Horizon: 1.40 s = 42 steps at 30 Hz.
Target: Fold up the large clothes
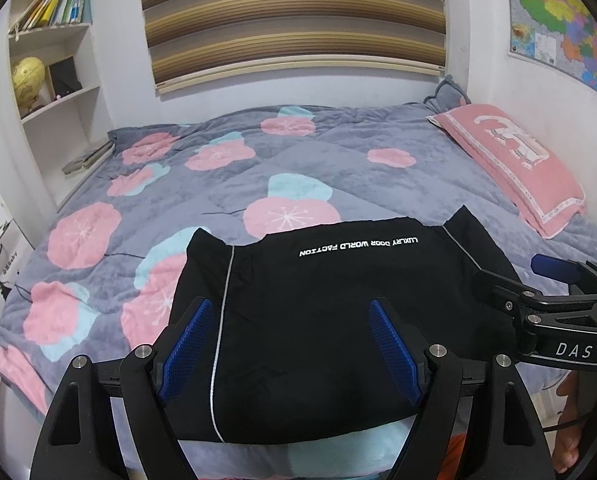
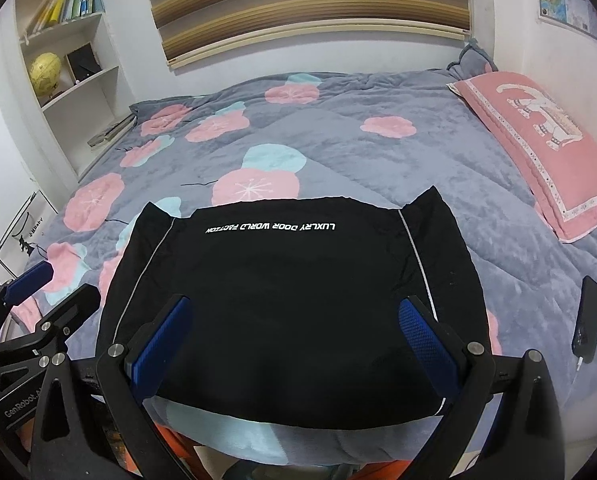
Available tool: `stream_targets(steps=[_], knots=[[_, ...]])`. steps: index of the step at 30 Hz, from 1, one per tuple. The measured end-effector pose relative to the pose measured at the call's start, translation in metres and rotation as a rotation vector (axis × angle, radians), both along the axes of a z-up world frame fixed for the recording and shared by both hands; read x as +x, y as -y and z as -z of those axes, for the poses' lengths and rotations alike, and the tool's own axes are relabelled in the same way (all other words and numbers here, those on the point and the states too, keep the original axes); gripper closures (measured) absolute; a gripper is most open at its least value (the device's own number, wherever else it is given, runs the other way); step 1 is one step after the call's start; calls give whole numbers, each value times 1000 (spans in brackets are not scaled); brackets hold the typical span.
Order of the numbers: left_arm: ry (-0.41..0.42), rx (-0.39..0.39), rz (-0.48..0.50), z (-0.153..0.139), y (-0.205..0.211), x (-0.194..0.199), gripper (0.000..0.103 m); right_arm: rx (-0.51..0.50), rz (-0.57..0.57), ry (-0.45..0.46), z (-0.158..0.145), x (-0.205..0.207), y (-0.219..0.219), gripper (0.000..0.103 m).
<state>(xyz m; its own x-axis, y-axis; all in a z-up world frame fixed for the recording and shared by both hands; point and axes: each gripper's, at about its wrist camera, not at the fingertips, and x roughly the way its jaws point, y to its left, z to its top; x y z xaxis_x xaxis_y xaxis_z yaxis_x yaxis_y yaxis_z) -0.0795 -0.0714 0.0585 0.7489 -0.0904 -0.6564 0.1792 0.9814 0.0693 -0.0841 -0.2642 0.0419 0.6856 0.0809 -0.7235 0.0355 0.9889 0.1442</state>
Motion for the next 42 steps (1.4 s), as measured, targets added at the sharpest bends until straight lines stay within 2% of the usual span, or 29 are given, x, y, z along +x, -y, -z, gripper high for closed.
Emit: stream_targets(steps=[20, 42], knots=[[24, -6, -37, -4, -9, 0, 22, -192, 40, 88, -16, -10, -17, 0], [25, 3, -39, -4, -5, 1, 22, -248, 40, 105, -18, -8, -19, 0]])
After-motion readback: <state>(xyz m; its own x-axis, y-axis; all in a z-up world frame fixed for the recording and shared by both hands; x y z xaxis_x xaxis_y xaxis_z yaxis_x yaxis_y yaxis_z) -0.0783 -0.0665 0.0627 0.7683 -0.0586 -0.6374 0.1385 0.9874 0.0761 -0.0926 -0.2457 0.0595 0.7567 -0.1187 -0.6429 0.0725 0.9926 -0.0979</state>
